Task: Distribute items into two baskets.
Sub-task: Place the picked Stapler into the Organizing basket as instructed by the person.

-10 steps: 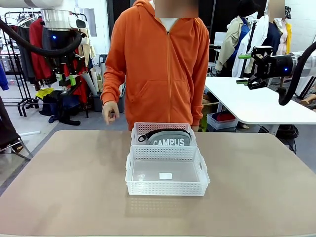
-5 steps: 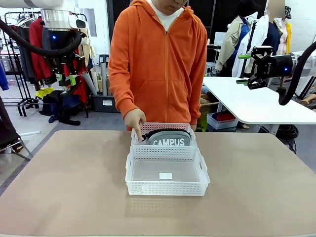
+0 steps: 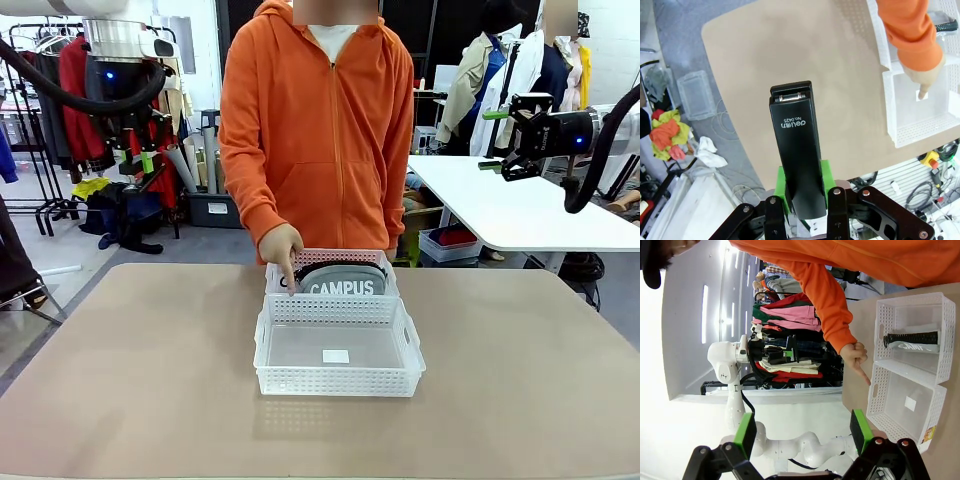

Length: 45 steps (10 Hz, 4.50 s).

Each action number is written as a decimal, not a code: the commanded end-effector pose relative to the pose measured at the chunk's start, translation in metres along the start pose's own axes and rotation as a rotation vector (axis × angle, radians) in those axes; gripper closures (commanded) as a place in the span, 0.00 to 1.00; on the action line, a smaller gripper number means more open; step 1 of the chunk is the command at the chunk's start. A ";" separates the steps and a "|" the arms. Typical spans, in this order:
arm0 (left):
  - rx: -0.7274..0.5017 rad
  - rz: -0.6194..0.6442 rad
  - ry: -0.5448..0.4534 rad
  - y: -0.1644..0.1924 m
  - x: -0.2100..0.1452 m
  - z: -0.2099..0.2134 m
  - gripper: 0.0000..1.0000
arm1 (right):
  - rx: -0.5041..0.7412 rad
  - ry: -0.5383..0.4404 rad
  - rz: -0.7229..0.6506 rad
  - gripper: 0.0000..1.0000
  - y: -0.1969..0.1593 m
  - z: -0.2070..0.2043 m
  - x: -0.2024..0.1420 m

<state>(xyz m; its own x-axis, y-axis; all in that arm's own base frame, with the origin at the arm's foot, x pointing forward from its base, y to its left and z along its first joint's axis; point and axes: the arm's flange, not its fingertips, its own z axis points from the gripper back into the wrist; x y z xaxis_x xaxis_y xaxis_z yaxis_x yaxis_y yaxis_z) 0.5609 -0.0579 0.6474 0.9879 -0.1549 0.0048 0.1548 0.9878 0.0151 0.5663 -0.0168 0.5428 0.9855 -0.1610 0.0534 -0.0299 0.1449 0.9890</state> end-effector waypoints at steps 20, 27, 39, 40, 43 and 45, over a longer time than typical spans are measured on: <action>-0.010 -1.081 -0.256 -0.175 -0.057 0.041 1.00 | 0.006 -0.003 0.004 0.00 0.002 0.000 0.000; 0.003 -1.091 -0.229 -0.202 -0.058 0.046 1.00 | 0.006 -0.003 0.004 0.00 0.002 0.000 0.000; -0.050 -1.532 -0.033 -0.381 -0.069 -0.079 1.00 | 0.006 -0.003 0.004 0.00 0.002 0.000 0.000; -0.046 -1.569 -0.004 -0.394 -0.074 -0.100 1.00 | 0.006 -0.003 0.004 0.00 0.002 0.000 0.000; 0.063 -1.624 -0.036 -0.404 -0.070 -0.153 1.00 | 0.006 -0.003 0.004 0.00 0.002 0.000 0.000; 0.086 -1.583 -0.072 -0.403 -0.055 -0.173 1.00 | 0.006 -0.003 0.004 0.00 0.002 0.000 0.000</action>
<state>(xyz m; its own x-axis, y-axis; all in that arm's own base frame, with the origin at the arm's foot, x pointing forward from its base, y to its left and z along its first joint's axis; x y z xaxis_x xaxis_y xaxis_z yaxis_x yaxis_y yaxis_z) 0.4441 -0.4547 0.4701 -0.1922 -0.9807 -0.0354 0.9787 -0.1942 0.0670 0.5663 -0.0169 0.5427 0.9855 -0.1612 0.0533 -0.0297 0.1449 0.9890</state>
